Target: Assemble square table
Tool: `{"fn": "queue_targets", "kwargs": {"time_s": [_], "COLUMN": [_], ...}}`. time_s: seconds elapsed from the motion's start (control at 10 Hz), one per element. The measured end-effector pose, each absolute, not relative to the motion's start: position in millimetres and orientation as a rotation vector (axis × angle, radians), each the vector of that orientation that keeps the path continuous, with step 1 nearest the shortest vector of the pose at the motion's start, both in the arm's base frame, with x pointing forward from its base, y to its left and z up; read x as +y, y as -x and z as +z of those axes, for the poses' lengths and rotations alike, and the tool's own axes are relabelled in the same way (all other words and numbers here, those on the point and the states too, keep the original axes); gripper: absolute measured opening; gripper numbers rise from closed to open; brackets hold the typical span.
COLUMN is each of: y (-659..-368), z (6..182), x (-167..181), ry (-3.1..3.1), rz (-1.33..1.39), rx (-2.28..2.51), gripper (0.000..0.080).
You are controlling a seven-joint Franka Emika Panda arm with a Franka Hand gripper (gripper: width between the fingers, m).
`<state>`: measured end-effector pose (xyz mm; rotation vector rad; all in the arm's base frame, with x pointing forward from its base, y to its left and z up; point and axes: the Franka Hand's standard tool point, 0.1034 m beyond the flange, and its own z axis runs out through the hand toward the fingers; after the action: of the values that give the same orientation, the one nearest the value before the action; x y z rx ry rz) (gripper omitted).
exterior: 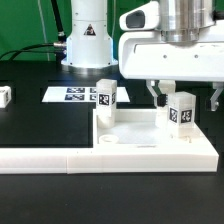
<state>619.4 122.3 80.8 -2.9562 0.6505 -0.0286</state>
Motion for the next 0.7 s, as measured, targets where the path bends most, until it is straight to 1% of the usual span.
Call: {"fn": "queue_targets", "kwargs": {"time_s": [0.3, 0.7], "y": [-621.2, -621.9], "z": [84.1, 83.7], "x": [125.8, 122.6], "ry": [3.021, 3.047], "rz": [-0.059, -0.095], "rx": [0.362, 0.039], "gripper": [0.0649, 0.0649]}}
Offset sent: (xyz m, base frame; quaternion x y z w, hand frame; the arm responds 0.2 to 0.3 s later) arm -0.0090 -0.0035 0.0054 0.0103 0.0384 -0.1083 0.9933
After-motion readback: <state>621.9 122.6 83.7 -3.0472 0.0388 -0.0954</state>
